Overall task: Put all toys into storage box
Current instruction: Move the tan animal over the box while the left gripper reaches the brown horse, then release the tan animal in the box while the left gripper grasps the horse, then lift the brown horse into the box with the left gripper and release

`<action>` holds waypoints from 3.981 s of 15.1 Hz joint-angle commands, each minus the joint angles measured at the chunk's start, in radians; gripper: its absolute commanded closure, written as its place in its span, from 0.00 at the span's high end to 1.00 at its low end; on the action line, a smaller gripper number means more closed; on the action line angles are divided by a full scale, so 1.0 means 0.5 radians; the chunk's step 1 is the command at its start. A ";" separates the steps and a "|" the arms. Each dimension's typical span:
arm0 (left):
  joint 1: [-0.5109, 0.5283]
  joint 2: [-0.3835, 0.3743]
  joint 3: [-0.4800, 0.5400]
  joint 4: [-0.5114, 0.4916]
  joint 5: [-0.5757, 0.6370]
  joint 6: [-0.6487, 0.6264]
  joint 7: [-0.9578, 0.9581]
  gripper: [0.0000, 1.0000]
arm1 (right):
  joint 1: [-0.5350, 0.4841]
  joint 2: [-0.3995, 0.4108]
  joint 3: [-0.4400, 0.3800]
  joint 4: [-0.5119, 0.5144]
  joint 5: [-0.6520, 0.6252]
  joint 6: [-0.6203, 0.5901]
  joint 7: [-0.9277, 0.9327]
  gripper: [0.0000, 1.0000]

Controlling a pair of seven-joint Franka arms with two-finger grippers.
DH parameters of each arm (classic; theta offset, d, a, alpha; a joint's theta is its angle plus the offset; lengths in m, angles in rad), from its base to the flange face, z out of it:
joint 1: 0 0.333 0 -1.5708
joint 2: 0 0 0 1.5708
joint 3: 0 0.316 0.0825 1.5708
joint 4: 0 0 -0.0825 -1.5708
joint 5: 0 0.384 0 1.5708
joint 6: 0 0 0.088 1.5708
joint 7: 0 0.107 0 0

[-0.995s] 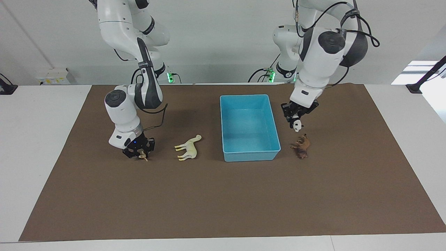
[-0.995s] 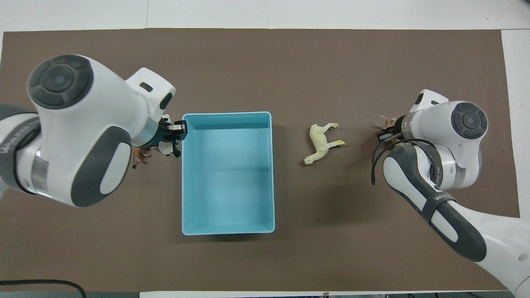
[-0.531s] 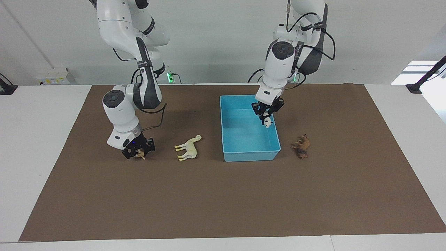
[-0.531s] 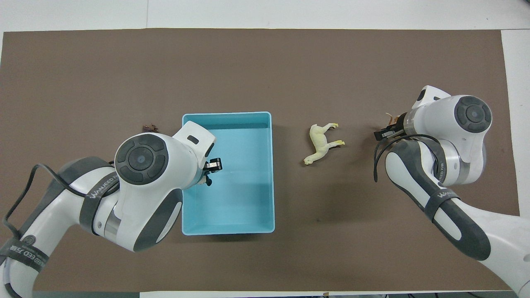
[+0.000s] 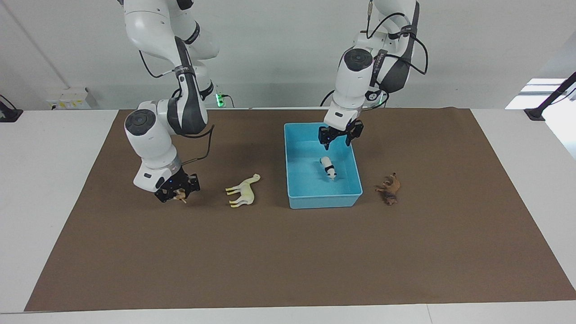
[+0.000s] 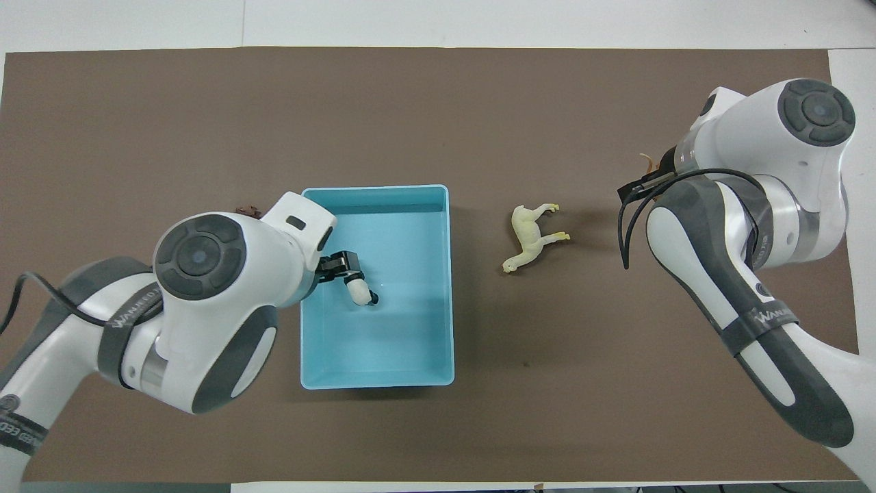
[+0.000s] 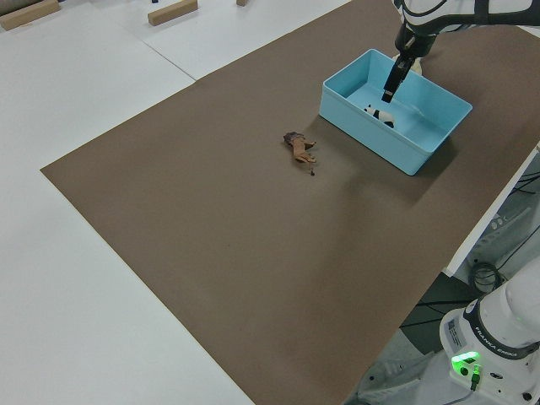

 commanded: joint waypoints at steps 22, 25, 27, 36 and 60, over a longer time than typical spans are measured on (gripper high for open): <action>0.651 0.743 0.002 0.274 0.137 0.776 0.902 1.00 | 1.207 0.540 -0.008 0.927 -0.268 -0.563 2.174 1.00; 0.651 0.743 0.002 0.216 0.140 0.776 0.902 1.00 | 1.067 0.467 -0.014 0.928 -0.271 -0.572 1.988 1.00; 0.648 0.771 0.002 0.213 0.140 0.782 0.902 1.00 | 0.947 0.448 -0.017 0.909 -0.271 -0.581 1.715 1.00; 0.617 0.780 0.002 0.142 0.140 0.831 0.893 0.39 | 0.606 0.234 -0.014 0.245 -0.274 -0.046 1.100 1.00; 0.219 0.434 -0.145 0.567 -0.118 -0.225 -0.177 0.00 | 0.594 0.092 -0.017 -0.671 -0.281 1.161 1.036 0.00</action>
